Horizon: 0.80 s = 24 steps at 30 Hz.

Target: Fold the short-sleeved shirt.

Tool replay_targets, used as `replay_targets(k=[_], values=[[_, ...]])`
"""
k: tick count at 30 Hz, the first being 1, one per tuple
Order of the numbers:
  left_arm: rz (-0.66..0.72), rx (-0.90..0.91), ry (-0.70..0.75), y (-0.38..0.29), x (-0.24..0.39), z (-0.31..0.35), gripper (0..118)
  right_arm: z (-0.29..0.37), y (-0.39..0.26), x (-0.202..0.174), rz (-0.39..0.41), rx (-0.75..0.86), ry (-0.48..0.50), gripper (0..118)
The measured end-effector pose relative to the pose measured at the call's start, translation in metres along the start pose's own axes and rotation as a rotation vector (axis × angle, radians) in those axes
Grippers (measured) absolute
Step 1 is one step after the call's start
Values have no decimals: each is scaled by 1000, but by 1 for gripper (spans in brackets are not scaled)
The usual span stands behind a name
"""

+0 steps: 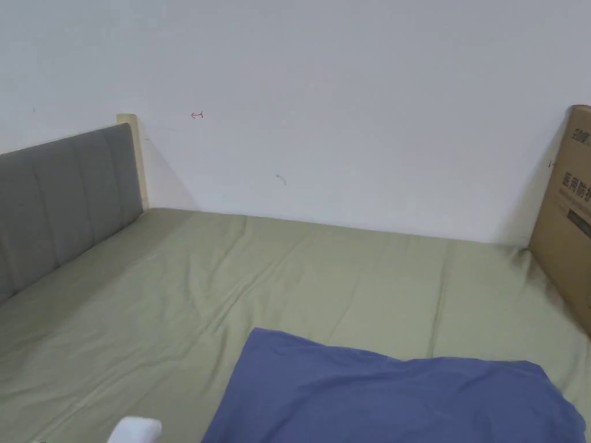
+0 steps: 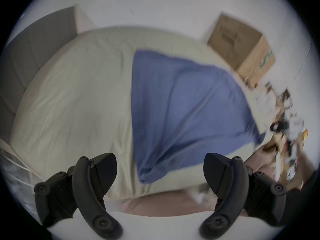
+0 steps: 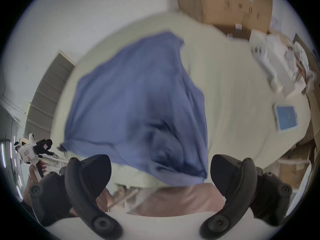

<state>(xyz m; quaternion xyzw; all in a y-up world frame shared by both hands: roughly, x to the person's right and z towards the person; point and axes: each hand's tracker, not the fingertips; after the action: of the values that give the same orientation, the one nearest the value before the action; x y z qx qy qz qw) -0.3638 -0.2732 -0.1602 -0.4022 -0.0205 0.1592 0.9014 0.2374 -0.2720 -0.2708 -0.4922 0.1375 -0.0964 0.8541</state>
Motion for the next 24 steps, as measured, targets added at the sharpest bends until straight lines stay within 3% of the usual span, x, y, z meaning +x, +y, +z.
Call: replay_targets(k=[3,6,8,9,10,11,12,14,17,19,21,22,23,24], values=[[46,301,-33,5,21,50,106,41,0,-36,46,322,66,114],[23,617,67,-16,51,84,106,71,-13,-72,69,634,139,112],[0,724,70,-29,63,92,94,79,-17,-90,84,743,194,99],[-8,726,70,-31,66,92,77,81,-17,-98,82,758,197,82],[-11,706,92,-30,70,89,33,82,-17,-105,82,761,183,39],[-26,654,143,-26,72,85,0,78,-13,-108,83,751,138,7],[-32,624,196,-25,70,83,0,78,-12,-108,87,740,126,3],[-3,500,161,-17,57,75,0,77,-8,-100,97,683,233,3],[75,174,183,-6,28,43,0,71,-7,-88,73,664,172,3],[119,-60,166,-9,8,11,0,65,-8,-77,35,618,186,3],[101,-164,155,-22,-4,-15,0,57,-10,-66,-15,574,169,3],[83,-164,183,-28,-7,-24,10,53,-11,-61,-36,547,164,3],[76,-187,208,-32,-10,-34,36,48,-11,-56,-56,523,162,3],[71,-188,215,-34,-11,-40,79,45,-12,-52,-72,510,156,3]])
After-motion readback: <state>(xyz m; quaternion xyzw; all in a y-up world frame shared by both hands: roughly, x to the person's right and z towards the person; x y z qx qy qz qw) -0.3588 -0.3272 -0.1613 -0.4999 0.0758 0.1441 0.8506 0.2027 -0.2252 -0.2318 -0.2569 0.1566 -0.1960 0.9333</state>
